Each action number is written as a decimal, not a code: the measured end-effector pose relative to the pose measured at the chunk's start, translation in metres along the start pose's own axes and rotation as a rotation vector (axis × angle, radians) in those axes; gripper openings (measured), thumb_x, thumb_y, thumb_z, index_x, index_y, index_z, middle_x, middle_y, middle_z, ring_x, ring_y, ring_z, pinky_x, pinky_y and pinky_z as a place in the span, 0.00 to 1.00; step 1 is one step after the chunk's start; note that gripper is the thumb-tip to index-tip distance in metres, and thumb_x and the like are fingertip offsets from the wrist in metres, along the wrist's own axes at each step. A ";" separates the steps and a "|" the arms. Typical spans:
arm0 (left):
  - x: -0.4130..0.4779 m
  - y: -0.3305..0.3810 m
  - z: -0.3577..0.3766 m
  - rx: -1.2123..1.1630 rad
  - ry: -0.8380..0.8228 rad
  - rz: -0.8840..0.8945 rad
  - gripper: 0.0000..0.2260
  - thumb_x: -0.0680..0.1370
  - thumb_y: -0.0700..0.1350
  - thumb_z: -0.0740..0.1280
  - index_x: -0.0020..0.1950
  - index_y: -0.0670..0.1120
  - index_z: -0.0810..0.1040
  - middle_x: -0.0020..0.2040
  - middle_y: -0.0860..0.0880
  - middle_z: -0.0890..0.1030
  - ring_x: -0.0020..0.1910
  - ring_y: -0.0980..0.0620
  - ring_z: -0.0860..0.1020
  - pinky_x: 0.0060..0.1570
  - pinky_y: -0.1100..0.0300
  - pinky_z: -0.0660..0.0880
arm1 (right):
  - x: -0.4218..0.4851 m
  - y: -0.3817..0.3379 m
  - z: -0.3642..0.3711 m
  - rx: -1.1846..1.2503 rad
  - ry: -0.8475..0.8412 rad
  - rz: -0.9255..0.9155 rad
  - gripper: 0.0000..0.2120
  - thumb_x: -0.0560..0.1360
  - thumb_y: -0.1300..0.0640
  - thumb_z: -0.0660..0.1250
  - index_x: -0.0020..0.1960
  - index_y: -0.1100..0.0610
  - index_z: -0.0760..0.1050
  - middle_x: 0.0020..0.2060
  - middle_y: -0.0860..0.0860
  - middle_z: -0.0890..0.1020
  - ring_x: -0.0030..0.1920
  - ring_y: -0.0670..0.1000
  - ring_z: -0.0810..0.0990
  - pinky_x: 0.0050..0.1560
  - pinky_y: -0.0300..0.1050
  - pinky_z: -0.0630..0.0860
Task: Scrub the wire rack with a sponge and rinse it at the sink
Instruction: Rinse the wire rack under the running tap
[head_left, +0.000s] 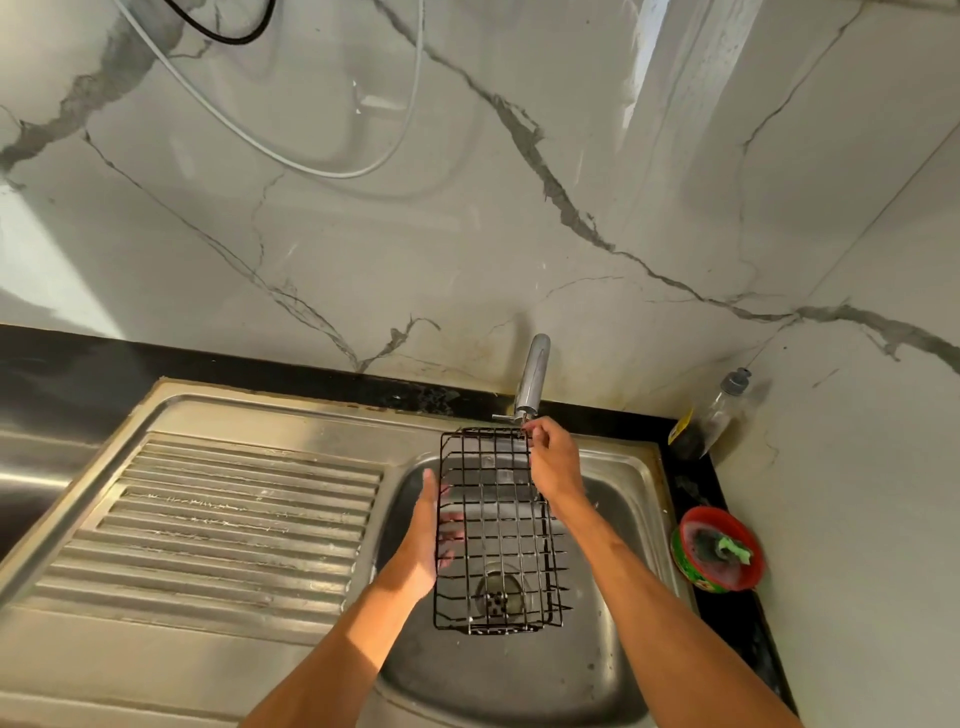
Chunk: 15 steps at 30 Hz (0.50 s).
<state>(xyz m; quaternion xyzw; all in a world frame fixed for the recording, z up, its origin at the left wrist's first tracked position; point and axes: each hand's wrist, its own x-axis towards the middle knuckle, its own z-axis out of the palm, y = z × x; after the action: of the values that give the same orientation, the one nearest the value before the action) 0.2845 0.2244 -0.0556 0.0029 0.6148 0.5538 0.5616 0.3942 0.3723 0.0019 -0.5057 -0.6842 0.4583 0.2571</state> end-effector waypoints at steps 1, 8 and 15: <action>-0.005 0.005 0.005 0.059 0.000 0.049 0.38 0.69 0.79 0.60 0.67 0.54 0.73 0.53 0.48 0.80 0.45 0.50 0.79 0.37 0.58 0.72 | 0.000 0.002 0.002 -0.005 0.008 -0.015 0.11 0.84 0.61 0.56 0.54 0.52 0.77 0.57 0.51 0.78 0.55 0.49 0.78 0.51 0.40 0.75; -0.002 0.018 0.013 0.383 -0.077 0.226 0.54 0.54 0.61 0.85 0.75 0.62 0.62 0.68 0.50 0.76 0.66 0.47 0.73 0.58 0.44 0.75 | 0.002 0.002 -0.003 -0.124 0.056 -0.080 0.11 0.85 0.59 0.55 0.58 0.54 0.77 0.55 0.49 0.78 0.49 0.46 0.78 0.42 0.34 0.73; -0.002 0.024 0.016 0.406 -0.025 0.216 0.49 0.56 0.56 0.81 0.75 0.56 0.65 0.66 0.45 0.78 0.65 0.43 0.76 0.62 0.40 0.74 | -0.021 -0.001 0.023 -0.603 0.066 -0.103 0.26 0.85 0.48 0.49 0.81 0.53 0.50 0.81 0.52 0.46 0.80 0.57 0.43 0.75 0.64 0.42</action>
<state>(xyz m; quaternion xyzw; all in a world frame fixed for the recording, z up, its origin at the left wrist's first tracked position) 0.2818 0.2436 -0.0344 0.1886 0.7028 0.4756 0.4942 0.3825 0.3443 -0.0055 -0.5383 -0.8055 0.2041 0.1404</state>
